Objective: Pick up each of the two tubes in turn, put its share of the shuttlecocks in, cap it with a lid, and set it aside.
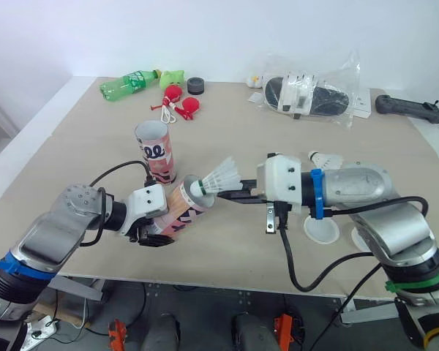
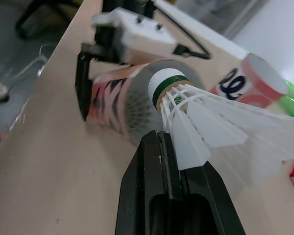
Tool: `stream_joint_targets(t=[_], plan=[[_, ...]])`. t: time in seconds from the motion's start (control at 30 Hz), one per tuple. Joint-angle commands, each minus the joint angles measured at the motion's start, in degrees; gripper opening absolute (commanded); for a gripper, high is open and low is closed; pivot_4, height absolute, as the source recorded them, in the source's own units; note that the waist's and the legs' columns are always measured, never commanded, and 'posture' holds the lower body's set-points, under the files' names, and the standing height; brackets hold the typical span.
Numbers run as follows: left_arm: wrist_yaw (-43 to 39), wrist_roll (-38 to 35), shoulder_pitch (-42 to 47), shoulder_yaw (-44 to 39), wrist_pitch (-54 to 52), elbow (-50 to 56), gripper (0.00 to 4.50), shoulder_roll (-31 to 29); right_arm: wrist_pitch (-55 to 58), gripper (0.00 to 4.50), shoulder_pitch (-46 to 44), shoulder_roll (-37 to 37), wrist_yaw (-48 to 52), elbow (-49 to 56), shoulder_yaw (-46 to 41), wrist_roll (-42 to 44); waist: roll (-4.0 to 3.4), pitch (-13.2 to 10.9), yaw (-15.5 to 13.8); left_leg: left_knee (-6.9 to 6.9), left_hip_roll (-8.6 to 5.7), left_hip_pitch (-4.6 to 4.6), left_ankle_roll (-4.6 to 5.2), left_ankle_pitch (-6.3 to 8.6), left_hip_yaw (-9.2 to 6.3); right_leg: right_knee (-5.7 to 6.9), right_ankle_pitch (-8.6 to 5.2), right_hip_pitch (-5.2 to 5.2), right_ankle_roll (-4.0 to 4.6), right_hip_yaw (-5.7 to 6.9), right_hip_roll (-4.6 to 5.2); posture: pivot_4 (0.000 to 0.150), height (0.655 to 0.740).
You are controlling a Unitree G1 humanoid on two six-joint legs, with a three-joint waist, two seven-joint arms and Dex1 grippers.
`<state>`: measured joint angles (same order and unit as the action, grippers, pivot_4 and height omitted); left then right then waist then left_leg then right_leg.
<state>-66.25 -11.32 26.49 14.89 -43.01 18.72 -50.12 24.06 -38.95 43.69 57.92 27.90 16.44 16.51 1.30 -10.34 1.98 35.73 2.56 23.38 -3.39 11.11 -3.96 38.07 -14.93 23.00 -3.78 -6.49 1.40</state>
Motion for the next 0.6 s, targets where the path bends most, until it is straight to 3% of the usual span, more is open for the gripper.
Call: stream_joint_targets(t=[0.03,0.23,0.27,0.4,0.53,0.6], plan=[[-0.2,-0.51,-1.62,2.95,-1.1,0.55,3.27,0.64,-4.09,0.07,-2.0,-0.67,1.71,-0.98,2.49,-4.15,0.0,0.0,0.02,0.0,0.0,-0.01,0.0,0.0,0.0,0.0,0.0,0.0,0.0,0.0,0.0,0.15,0.74],[0.01,-0.61,-1.48,2.96,-1.29,0.66,3.27,0.94,-7.1,0.07,-3.16,-2.67,3.14,-3.92,5.19,-8.39,0.0,0.01,0.06,-0.01,0.03,-0.04,0.0,0.0,0.0,0.01,0.02,0.01,0.02,0.0,-0.03,0.15,0.74],[0.05,-0.64,-1.49,2.94,-1.31,0.69,3.27,0.95,-7.15,0.69,-3.34,-3.06,3.3,-4.17,5.15,-8.58,0.0,0.01,0.05,-0.01,0.03,-0.04,0.0,0.0,0.0,0.01,0.02,0.01,0.03,0.0,-0.03,0.15,0.74],[0.12,-0.7,-1.6,2.93,-1.49,0.91,3.27,0.89,-6.86,2.3,-3.51,-4.04,4.1,-4.32,4.6,-8.57,0.0,0.01,0.05,0.0,0.03,-0.04,0.0,0.0,0.0,0.01,0.03,0.0,0.03,0.0,-0.02,0.15,0.74],[0.15,-0.85,-1.57,2.9,-1.89,1.22,3.27,0.82,-4.46,4.29,-4.0,-4.79,4.97,-3.57,2.27,-5.79,0.0,0.01,0.05,-0.03,0.02,-0.04,0.0,0.0,0.0,0.01,0.03,-0.01,-0.05,0.0,-0.02,0.15,0.74],[0.17,-0.89,-1.48,2.91,-2.0,1.3,3.27,0.83,-1.24,4.46,-5.47,-5.51,5.6,-3.72,-0.33,-2.19,0.0,0.01,0.05,-0.08,0.02,-0.04,-0.01,0.01,0.0,0.02,0.05,0.0,-0.14,0.01,-0.02,0.15,0.74]])
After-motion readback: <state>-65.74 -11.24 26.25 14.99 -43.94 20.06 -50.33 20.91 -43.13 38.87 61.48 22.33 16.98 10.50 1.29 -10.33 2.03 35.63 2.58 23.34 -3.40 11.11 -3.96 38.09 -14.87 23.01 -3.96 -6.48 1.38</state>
